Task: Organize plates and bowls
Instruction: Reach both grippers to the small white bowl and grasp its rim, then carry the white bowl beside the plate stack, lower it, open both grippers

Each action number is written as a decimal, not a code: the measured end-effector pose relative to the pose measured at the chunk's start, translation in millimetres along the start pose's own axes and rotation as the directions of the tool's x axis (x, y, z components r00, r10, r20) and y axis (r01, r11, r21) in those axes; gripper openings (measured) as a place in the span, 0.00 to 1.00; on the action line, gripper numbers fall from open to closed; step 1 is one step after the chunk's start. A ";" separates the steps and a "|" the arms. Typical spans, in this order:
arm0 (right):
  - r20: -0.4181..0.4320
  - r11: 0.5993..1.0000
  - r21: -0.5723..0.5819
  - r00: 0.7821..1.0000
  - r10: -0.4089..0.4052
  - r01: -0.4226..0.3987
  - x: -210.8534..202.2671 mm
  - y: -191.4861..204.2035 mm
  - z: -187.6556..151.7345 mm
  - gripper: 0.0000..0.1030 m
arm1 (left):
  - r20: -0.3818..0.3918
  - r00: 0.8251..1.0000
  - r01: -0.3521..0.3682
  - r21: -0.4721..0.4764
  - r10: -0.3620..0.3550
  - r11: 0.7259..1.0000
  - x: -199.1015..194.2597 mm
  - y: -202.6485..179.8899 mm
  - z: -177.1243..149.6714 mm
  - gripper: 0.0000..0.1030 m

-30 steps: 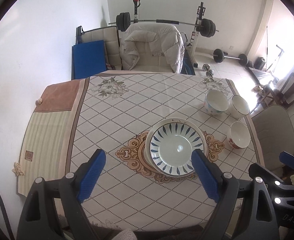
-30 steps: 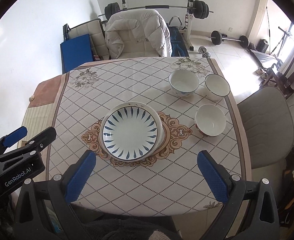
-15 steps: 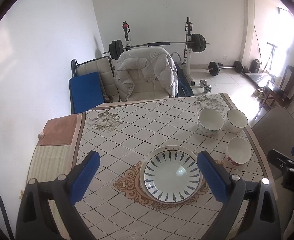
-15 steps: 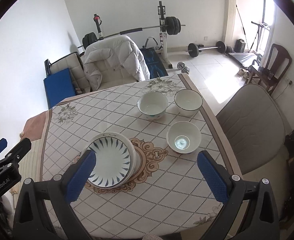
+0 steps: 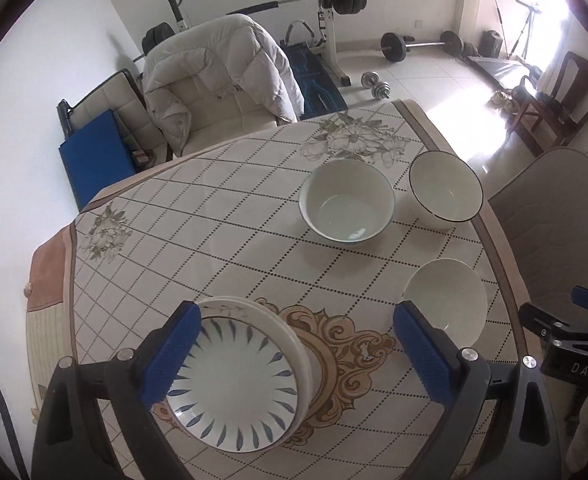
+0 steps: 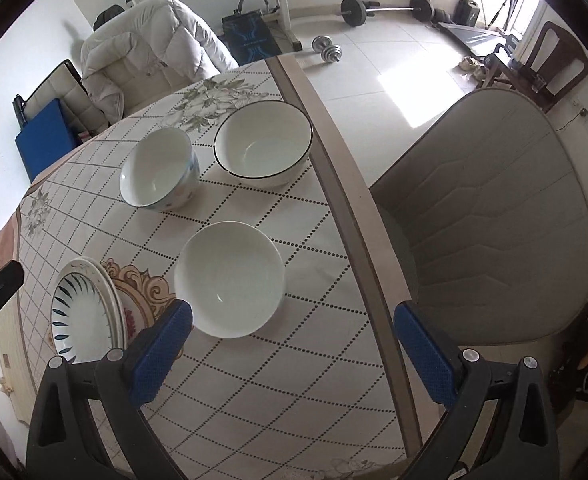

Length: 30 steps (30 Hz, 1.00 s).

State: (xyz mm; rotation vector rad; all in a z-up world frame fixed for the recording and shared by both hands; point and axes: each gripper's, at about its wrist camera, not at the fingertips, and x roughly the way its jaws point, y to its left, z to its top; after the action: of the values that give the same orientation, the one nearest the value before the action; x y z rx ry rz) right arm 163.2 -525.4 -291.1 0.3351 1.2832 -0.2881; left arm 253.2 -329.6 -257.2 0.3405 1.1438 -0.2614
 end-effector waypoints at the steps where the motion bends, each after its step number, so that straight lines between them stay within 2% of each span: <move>1: -0.027 1.000 -0.010 1.000 -0.003 0.002 14.0 -5.8 6.8 0.99 | -0.029 1.000 0.011 0.009 -0.011 1.000 12.8 -10.1 5.2 0.92; 5: -0.103 0.997 -0.068 0.995 0.014 -0.021 58.3 -10.6 24.5 0.98 | -0.135 0.989 0.054 0.018 -0.051 0.998 62.1 -40.3 16.2 0.90; 6: -0.119 0.996 -0.082 0.993 0.022 -0.032 66.5 -9.7 27.7 0.98 | -0.165 0.984 0.065 0.017 -0.061 0.998 73.3 -46.2 17.1 0.85; 7: -0.140 0.995 -0.091 0.990 0.028 -0.041 75.0 -8.8 30.2 0.98 | -0.192 0.979 0.076 0.013 -0.072 0.997 83.7 -50.9 16.8 0.75; 9: -0.170 0.993 -0.104 0.985 0.039 -0.057 91.5 -9.9 34.5 0.95 | -0.246 0.965 0.101 0.007 -0.096 0.995 103.2 -59.7 15.5 0.68; 11: -0.210 0.990 -0.120 0.976 0.047 -0.073 106.7 -8.3 37.8 0.78 | -0.283 0.952 0.121 -0.003 -0.117 0.993 118.4 -64.8 13.2 0.60; 13: -0.254 0.989 -0.111 0.964 0.071 -0.102 121.7 -9.4 39.4 0.69 | -0.323 0.936 0.142 -0.018 -0.140 0.990 131.3 -67.9 10.2 0.50; 16: -0.294 0.985 -0.094 0.950 0.108 -0.141 137.9 -11.5 40.2 0.64 | -0.363 0.916 0.166 -0.047 -0.172 0.985 144.8 -69.7 5.4 0.48; 21: -0.325 0.980 -0.095 0.936 0.137 -0.176 154.3 -8.7 40.0 0.55 | -0.415 0.886 0.193 -0.073 -0.206 0.979 160.8 -73.6 -1.0 0.33; 26: -0.344 0.976 -0.082 0.925 0.160 -0.200 166.9 -6.4 38.4 0.32 | -0.434 0.873 0.208 -0.088 -0.225 0.974 166.6 -76.8 -6.7 0.22; 28: -0.348 0.973 -0.067 0.919 0.183 -0.219 169.3 -5.0 38.2 0.24 | -0.439 0.866 0.223 -0.088 -0.239 0.971 166.9 -79.8 -6.9 0.14; 30: -0.354 0.970 -0.060 0.914 0.199 -0.235 168.5 -0.1 40.2 0.16 | -0.442 0.866 0.222 -0.081 -0.235 0.972 166.9 -83.1 -7.1 0.13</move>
State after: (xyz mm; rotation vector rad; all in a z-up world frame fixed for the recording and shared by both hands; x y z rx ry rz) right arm 242.5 -545.6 -443.8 0.4521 1.5849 0.0300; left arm 281.8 -408.1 -424.0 0.2445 1.6505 -0.3875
